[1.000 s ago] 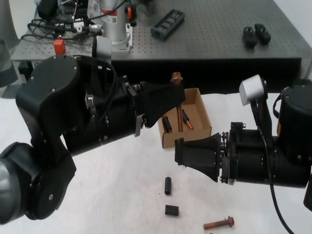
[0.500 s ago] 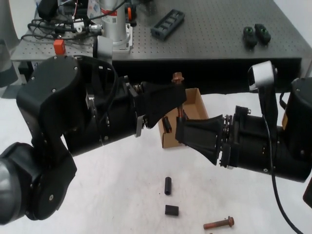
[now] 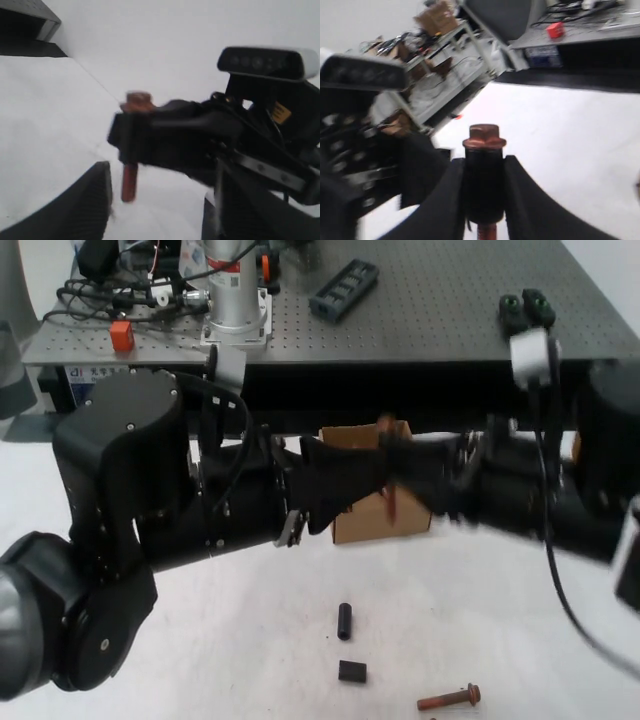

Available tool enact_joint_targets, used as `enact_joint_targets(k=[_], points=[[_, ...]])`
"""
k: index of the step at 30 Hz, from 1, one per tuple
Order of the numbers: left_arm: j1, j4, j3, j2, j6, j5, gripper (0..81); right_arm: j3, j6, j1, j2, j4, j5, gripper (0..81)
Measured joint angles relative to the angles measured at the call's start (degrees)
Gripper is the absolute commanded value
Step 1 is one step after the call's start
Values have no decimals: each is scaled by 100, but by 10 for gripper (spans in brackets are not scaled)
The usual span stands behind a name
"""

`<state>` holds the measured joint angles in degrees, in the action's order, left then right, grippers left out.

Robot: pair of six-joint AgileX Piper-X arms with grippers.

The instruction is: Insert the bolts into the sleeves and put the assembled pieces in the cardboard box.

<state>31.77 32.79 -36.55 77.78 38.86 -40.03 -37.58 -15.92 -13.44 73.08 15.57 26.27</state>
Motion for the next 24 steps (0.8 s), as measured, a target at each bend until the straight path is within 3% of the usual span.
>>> enact_joint_targets(k=[4,12,22,24], points=[[-45,1,0,0,-72,168,422,-1285,469,277,1138,-853,-728,35],[-109,-194,13,0,-100,365,422,-3321,1112,325,2994,-2389,-1828,35],[-109,-646,13,0,-376,376,422,-5230,1346,276,4893,-3715,-2077,11],[-109,-646,13,0,-402,376,422,-5323,1381,256,5014,-3813,-2088,71]])
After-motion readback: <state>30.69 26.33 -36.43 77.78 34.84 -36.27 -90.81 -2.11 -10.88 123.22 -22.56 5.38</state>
